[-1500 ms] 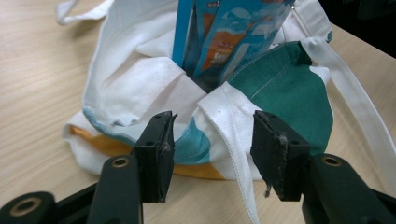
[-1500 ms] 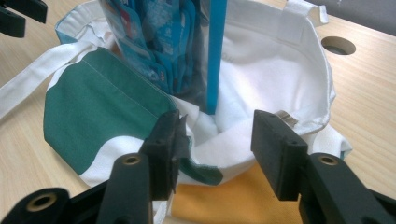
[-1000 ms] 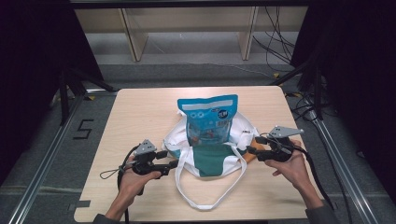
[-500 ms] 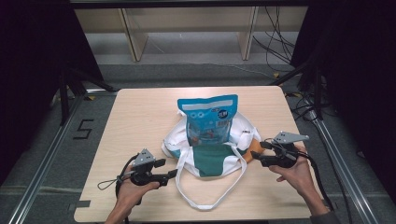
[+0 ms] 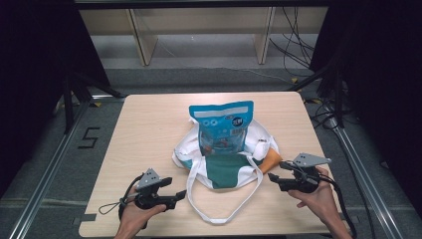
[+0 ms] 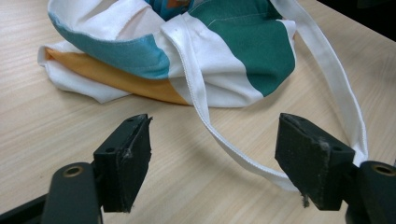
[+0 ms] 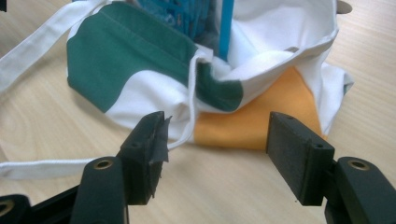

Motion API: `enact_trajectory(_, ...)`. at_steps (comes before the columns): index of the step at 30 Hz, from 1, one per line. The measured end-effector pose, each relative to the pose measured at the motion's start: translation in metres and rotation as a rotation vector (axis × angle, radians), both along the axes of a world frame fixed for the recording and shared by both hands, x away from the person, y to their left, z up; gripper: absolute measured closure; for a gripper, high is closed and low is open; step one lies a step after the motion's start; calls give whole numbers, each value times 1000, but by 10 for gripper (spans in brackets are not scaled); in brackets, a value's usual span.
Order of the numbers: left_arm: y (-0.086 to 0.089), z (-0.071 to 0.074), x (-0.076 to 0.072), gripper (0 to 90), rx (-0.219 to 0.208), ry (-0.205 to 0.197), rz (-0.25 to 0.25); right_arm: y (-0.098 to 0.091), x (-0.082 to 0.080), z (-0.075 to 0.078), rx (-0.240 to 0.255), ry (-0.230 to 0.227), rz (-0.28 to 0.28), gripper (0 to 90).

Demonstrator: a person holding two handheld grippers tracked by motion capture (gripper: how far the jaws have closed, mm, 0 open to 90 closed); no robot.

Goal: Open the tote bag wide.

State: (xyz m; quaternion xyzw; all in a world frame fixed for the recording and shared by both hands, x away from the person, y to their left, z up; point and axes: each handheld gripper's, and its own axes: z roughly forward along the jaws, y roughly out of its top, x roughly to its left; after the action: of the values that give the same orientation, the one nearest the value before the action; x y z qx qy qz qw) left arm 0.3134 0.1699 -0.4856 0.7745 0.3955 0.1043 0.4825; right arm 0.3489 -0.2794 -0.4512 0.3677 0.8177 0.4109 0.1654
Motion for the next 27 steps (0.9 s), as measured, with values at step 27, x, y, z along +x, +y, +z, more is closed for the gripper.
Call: enact_trajectory(27, -2, -11, -25, 150, 18, -15, -13, -7, -43, -34, 15, 70, 22, 344)
